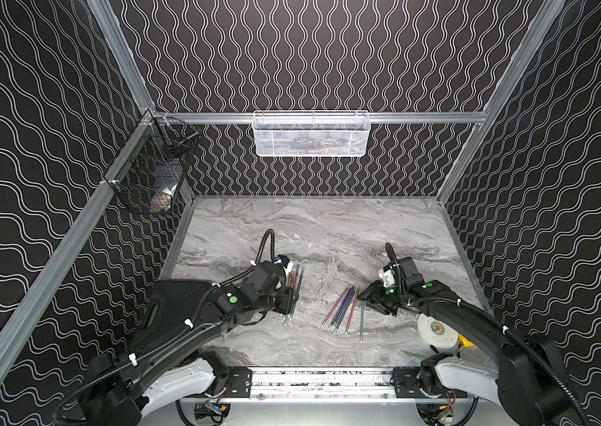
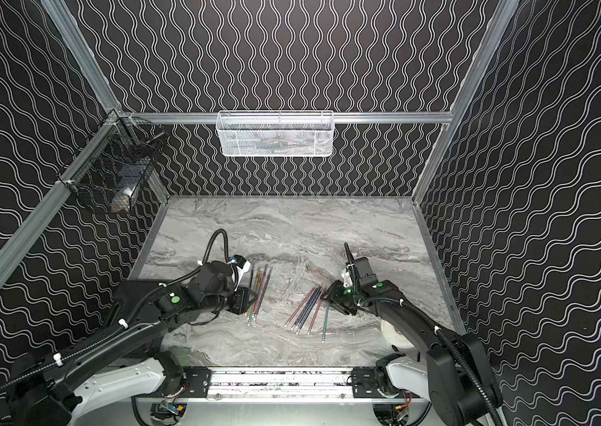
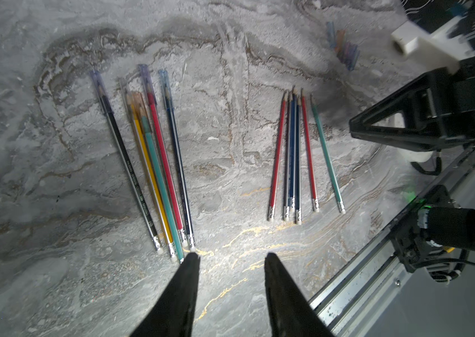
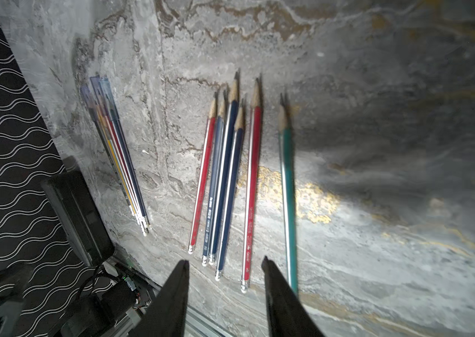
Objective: Remove the protective cover of the pencils
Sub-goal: Adjust the pencil at the center of the board.
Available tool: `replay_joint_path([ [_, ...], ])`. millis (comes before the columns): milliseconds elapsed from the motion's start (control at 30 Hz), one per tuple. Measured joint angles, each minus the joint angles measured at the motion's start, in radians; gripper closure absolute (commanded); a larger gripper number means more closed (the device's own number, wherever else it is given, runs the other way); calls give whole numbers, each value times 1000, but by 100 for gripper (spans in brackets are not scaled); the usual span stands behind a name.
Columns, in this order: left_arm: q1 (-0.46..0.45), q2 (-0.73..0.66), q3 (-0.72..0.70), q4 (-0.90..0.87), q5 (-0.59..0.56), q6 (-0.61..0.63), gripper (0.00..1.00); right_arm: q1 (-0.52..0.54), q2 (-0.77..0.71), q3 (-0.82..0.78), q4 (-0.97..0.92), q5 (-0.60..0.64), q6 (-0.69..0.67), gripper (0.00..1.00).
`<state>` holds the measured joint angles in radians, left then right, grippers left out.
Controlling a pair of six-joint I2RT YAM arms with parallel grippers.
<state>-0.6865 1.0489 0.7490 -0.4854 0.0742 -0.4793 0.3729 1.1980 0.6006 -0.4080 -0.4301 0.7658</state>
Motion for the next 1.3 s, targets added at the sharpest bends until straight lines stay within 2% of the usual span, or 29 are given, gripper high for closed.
replay_joint_path([
  [300,0,203,-17,81,-4,0,59,0,-34,-64,-56,33,-25,57],
  [567,0,342,34,130,-26,13,59,0,-15,-145,8,-36,2,57],
  [933,0,405,77,149,-22,38,58,1,75,-163,177,-132,73,57],
  [1300,0,407,80,149,-21,41,58,1,128,-163,294,-182,128,57],
])
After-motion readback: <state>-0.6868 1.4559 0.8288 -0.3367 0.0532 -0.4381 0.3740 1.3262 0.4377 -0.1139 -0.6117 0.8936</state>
